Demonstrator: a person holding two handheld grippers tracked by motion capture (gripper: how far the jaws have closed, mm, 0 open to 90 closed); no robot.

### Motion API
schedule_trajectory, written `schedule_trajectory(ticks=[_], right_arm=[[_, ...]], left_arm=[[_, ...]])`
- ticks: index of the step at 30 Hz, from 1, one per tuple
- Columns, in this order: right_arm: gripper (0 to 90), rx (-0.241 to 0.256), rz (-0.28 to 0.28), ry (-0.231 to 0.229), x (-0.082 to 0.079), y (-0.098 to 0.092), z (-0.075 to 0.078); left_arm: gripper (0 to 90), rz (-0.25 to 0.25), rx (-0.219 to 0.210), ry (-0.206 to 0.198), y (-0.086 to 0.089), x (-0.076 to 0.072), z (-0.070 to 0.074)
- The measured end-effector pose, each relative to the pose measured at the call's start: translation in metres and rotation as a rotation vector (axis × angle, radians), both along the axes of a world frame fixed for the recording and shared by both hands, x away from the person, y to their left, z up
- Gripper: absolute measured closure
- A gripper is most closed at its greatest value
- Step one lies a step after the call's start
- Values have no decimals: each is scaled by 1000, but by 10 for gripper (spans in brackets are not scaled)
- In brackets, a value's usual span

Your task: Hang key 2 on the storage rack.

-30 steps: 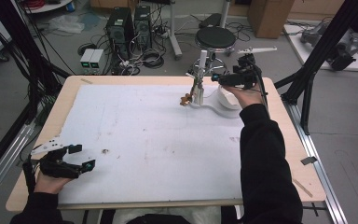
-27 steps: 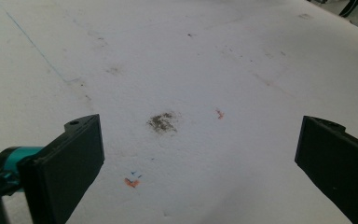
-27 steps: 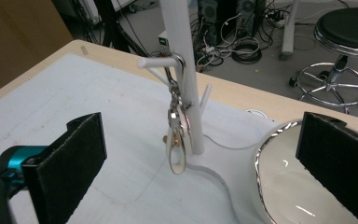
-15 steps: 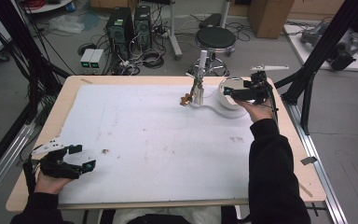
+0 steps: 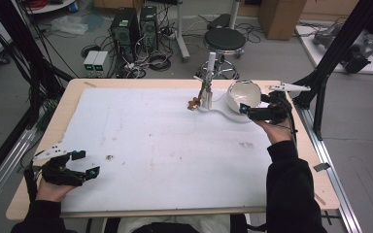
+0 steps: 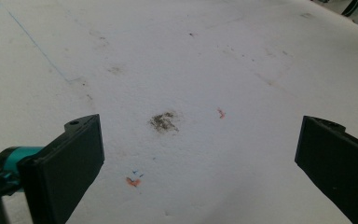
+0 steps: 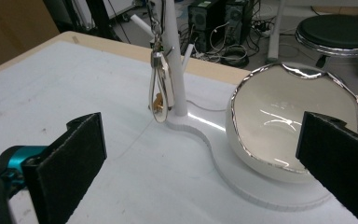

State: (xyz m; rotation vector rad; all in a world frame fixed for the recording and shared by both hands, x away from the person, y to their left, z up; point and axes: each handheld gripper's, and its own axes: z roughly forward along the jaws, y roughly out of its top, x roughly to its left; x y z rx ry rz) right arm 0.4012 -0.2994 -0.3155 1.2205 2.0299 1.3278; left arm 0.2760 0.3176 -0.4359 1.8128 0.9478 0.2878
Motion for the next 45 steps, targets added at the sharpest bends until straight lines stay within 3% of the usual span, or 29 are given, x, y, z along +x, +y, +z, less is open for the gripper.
schedule_trajectory(ticks=[8, 10, 11, 14, 18, 23, 33, 43, 45], right_arm=[[7, -13, 19, -29, -16, -3, -11], [7, -3, 30, -35, -19, -4, -13], [7, 35, 43, -34, -23, -6, -17], [7, 24, 39, -37, -27, -8, -22], [7, 15, 35, -17, -32, -12, -34], [7, 56, 38, -1, -40, -21, -52], [7, 80, 26, 21, -56, -33, -81], [7, 53, 35, 3, -68, -36, -90], [7, 29, 33, 2, -71, -36, -94]], left_arm=[[17, 1, 2, 1, 1, 0, 0], [17, 0, 4, 1, 1, 0, 0], [17, -1, 2, 1, 1, 1, 0], [17, -2, 0, 1, 1, 1, 0], [17, -1, -2, 0, 2, 1, -1], [17, 3, -2, -4, 1, 1, -1], [17, 4, -2, -4, 2, 0, 0], [17, 11, -9, -5, 4, -2, -1], [17, 11, -9, -5, 4, -3, -1]])
